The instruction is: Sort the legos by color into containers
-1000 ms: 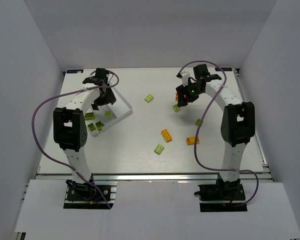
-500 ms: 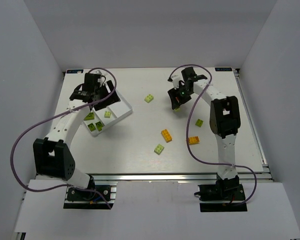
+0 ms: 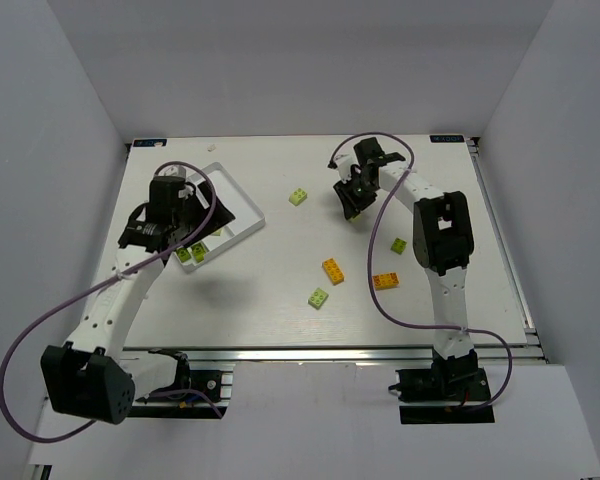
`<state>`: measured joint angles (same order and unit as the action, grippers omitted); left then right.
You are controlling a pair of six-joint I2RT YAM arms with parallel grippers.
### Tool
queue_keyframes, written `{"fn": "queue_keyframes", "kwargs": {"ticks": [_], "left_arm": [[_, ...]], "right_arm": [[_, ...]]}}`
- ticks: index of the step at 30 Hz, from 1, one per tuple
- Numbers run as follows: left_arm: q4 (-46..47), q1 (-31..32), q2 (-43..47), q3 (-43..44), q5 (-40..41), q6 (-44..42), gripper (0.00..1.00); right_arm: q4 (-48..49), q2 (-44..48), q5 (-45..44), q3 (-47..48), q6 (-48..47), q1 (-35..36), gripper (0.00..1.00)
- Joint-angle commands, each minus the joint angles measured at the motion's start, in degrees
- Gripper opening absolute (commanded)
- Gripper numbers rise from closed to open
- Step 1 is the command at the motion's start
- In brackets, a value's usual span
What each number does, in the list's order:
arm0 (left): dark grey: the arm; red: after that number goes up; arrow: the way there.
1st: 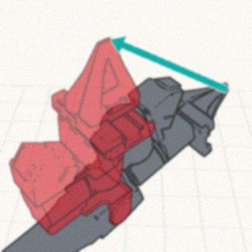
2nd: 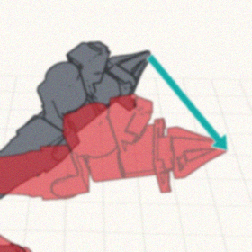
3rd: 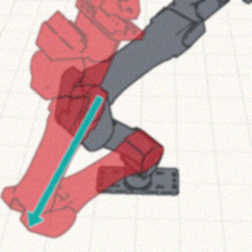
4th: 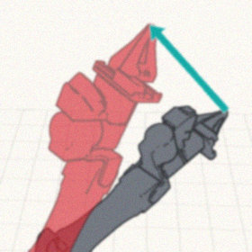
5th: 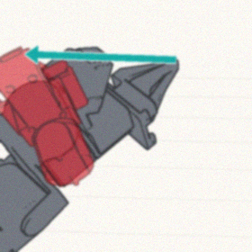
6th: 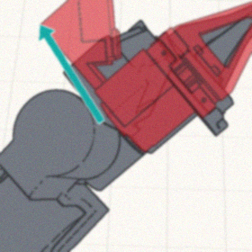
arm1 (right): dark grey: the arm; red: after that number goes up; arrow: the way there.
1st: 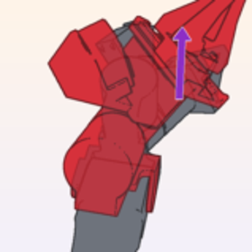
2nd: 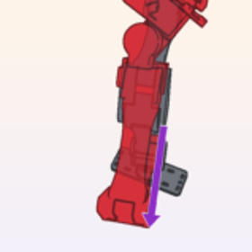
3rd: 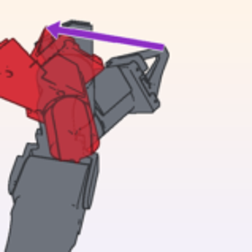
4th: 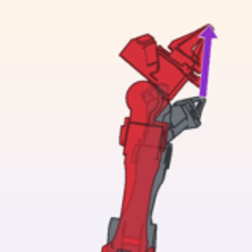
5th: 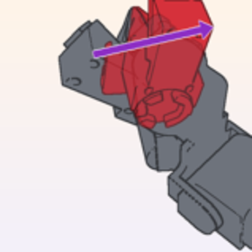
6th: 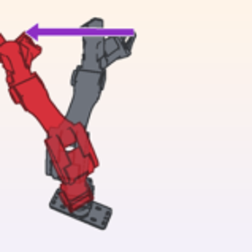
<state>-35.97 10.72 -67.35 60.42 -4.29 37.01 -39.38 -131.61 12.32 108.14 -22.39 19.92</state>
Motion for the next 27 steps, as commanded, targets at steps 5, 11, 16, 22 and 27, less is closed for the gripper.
{"fn": "queue_keyframes", "kwargs": {"ticks": [5, 11, 16, 22, 27], "left_arm": [[0.9, 0.0, 10.4, -2.1, -1.8, 1.6, 0.89], [0.1, 0.0, 17.9, -1.7, 0.1, 1.9, 0.88], [-2.7, 0.0, 21.6, -1.7, 1.2, 3.2, 0.88], [-5.3, 0.0, 25.7, -2.9, 1.5, 5.3, 0.88], [-8.1, 0.0, 26.4, -1.8, 1.3, 5.0, 0.88]], "right_arm": [[-4.0, 6.3, 24.3, 4.8, -13.5, 7.7, 0.00], [11.3, 1.4, 27.9, 12.6, 2.1, 18.5, 0.00], [29.7, -5.7, 22.8, 18.1, 19.6, 23.0, 0.00], [42.6, -9.8, 12.9, 18.0, 26.5, 28.1, 0.00], [48.1, -13.8, 9.4, 19.9, 28.0, 30.6, 0.00]]}}
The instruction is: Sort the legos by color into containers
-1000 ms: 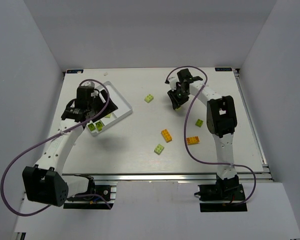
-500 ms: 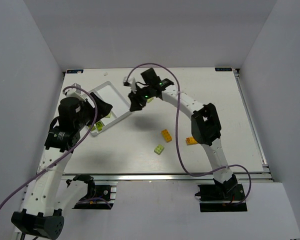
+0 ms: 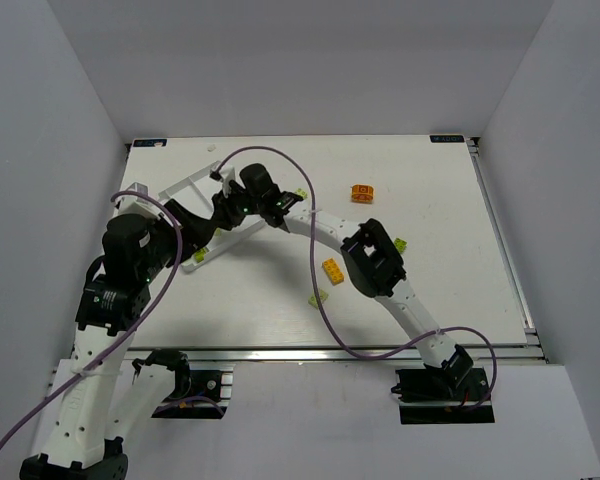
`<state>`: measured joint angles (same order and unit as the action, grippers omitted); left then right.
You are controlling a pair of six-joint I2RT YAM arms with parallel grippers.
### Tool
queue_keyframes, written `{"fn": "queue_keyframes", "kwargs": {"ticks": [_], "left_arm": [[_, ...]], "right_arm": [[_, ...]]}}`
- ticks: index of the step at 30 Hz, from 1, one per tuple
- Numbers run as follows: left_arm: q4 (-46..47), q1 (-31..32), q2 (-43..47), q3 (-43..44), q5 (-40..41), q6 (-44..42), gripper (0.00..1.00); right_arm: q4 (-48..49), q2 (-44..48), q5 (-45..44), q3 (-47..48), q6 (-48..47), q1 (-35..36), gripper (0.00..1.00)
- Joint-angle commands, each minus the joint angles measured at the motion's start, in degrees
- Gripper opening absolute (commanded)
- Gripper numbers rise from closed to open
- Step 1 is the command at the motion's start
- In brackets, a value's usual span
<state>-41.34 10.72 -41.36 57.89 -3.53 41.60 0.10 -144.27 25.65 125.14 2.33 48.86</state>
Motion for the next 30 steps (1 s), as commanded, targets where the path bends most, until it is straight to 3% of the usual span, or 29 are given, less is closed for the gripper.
{"fn": "queue_keyframes", "kwargs": {"ticks": [1, 4, 9, 12, 15, 19, 21, 22, 24, 25, 28, 30], "left_arm": [[-3.4, 0.0, 0.1, 1.2, 0.5, 0.3, 0.88], [-4.3, 0.0, -0.3, 1.8, 0.5, -0.1, 0.88], [-3.6, 0.0, -1.1, 1.4, -0.6, -0.6, 0.88], [-2.0, 0.0, -2.0, 0.9, -1.7, -1.0, 0.88], [0.0, 0.0, -3.4, 0.9, -2.7, -1.5, 0.88], [3.5, 0.0, -5.8, 0.8, -4.2, -2.3, 0.86], [5.0, 0.0, -7.1, 0.6, -5.2, -2.8, 0.82], [7.1, 0.0, -8.8, 0.1, -5.5, -3.0, 0.78], [9.4, 0.0, -11.3, -0.2, -6.3, -3.2, 0.66], [11.8, 0.0, -13.8, -0.3, -7.0, -3.6, 0.53], [16.7, 0.0, -18.6, -0.3, -8.0, -4.1, 0.35], [18.7, 0.0, -25.1, 1.2, -9.6, -5.2, 0.33]], "right_arm": [[9.0, -1.7, -4.6, 4.0, 3.3, 2.1, 0.03], [9.7, -3.1, -4.6, 4.9, 3.3, 2.9, 0.10], [10.2, -2.3, -5.0, 2.7, 2.7, 3.6, 0.50], [10.3, -1.1, -5.2, 2.4, 3.2, 3.1, 0.59], [10.3, 1.2, -6.0, 2.0, 3.4, 1.6, 0.60], [8.9, 3.0, -5.9, 2.3, 3.7, 0.0, 0.58], [5.6, 5.8, -6.3, 2.7, 5.5, -1.0, 0.43], [5.0, 7.4, -7.0, 0.4, 6.2, -2.4, 0.25], [4.3, 13.4, -7.2, -4.0, 7.7, -5.3, 0.07], [3.6, 15.3, -6.8, -8.1, 8.1, -8.7, 0.00], [-4.2, 20.8, -2.6, -11.9, 7.2, -12.5, 0.00], [-9.9, 23.0, 0.4, -12.4, 4.5, -17.7, 0.05]]}}
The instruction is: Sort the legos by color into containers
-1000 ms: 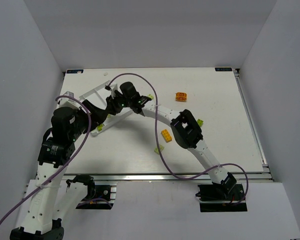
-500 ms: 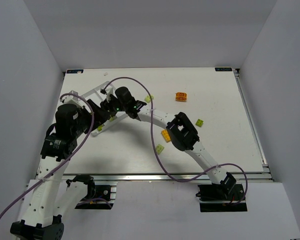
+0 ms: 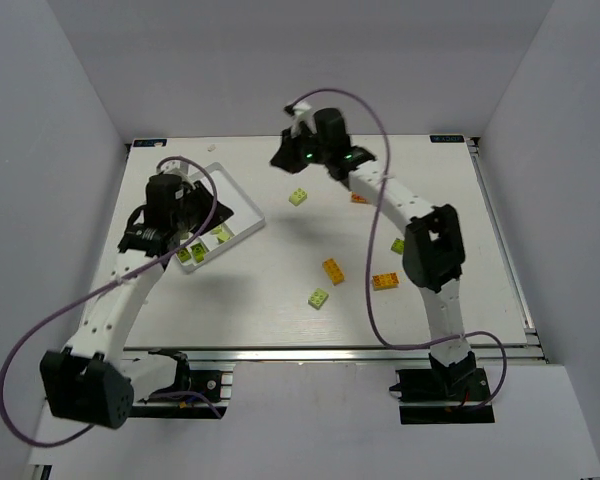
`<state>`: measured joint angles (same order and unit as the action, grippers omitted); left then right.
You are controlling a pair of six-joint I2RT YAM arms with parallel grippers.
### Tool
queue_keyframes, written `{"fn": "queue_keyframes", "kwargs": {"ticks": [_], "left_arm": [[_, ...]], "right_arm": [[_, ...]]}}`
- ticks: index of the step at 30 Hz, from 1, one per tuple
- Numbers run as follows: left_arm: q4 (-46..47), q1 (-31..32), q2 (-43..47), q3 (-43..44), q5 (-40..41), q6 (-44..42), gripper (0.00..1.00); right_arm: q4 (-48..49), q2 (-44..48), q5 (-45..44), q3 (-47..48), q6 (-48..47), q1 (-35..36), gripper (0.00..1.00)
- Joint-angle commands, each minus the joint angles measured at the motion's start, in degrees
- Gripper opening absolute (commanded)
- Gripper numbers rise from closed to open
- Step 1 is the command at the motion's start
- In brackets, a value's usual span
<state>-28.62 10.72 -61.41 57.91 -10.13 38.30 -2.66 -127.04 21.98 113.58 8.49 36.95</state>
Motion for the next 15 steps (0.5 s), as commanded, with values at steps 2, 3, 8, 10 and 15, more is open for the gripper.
{"fn": "queue_keyframes", "kwargs": {"ticks": [2, 3, 8, 10, 15], "left_arm": [[7.6, 0.8, -13.2, 4.9, -5.1, -3.1, 0.51], [8.0, 1.3, -16.2, 6.8, -5.3, -3.8, 0.59], [3.5, 7.4, -33.9, 21.1, -3.2, -10.6, 0.75], [1.0, 9.1, -41.5, 28.0, 0.2, -13.7, 0.76], [0.0, 13.3, -51.8, 37.5, 8.5, -20.1, 0.76]], "right_arm": [[-15.4, 6.8, 11.0, -0.6, -5.8, -10.6, 0.38], [-18.0, 8.4, 13.6, -1.0, -7.6, -12.9, 0.47], [-24.9, 16.5, 29.7, -10.5, -18.1, -19.9, 0.76], [-27.7, 19.2, 33.2, -13.1, -23.3, -23.0, 0.77], [-32.4, 23.9, 38.2, -18.6, -29.8, -27.5, 0.78]]}}
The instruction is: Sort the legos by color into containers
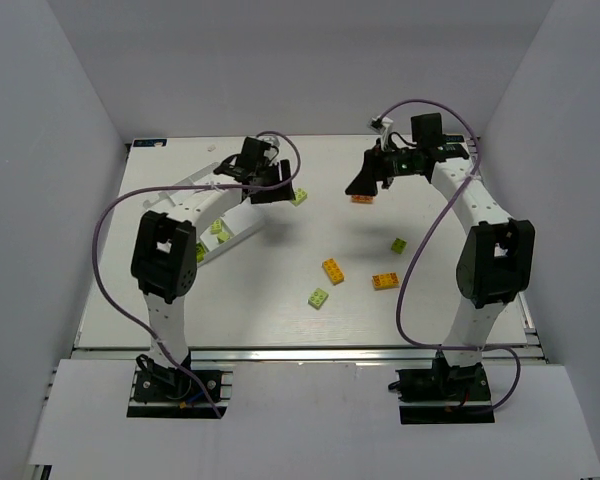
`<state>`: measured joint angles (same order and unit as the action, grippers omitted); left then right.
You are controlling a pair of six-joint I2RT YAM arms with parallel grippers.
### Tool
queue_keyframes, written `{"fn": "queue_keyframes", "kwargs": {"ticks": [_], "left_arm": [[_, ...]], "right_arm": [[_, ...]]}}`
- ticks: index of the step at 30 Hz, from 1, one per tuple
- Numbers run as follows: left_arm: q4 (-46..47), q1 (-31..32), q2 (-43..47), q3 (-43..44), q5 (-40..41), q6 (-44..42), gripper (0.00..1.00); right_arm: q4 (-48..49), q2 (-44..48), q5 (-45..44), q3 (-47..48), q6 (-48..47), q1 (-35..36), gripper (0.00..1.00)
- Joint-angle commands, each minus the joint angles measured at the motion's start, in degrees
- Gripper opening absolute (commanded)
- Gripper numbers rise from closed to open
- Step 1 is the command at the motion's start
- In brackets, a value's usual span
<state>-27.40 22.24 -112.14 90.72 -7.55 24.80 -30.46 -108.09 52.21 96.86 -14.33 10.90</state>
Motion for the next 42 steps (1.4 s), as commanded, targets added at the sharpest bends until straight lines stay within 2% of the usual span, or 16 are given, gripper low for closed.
{"fn": "queue_keyframes", "kwargs": {"ticks": [1, 5, 10, 17, 23, 30, 35, 42], "left_arm": [[0.7, 1.8, -2.5, 5.6, 6.7, -7.7, 0.76], [7.3, 3.8, -5.0, 6.7, 9.5, -13.0, 0.77], [8.2, 3.8, -11.1, 11.1, 11.9, -18.5, 0.77], [9.8, 3.8, -16.5, 14.3, 7.6, -23.5, 0.77], [14.8, 4.3, -17.0, 11.9, 0.2, -26.6, 0.77], [14.0, 4.8, -20.9, 15.2, 1.0, -26.9, 0.77], [13.6, 6.0, -22.9, 15.9, 4.9, -27.0, 0.70], [16.3, 7.1, -22.6, 14.1, 10.0, -25.9, 0.41]], "right_arm": [[-4.7, 5.5, 8.7, -3.7, -7.6, -2.9, 0.78], [-5.5, 6.9, 10.5, -6.3, -8.8, -4.9, 0.78], [-7.1, 9.1, 11.1, -8.6, -9.8, -6.6, 0.78], [-7.9, 11.8, 9.3, -9.9, -10.7, -8.0, 0.79], [-8.7, 11.8, 8.0, -10.1, -11.1, -8.5, 0.79], [-9.6, 10.4, 7.3, -8.5, -10.5, -8.6, 0.79], [-10.3, 9.7, 6.6, -7.0, -10.7, -8.6, 0.79], [-13.0, 8.3, 6.5, -4.0, -10.8, -8.3, 0.78]]}}
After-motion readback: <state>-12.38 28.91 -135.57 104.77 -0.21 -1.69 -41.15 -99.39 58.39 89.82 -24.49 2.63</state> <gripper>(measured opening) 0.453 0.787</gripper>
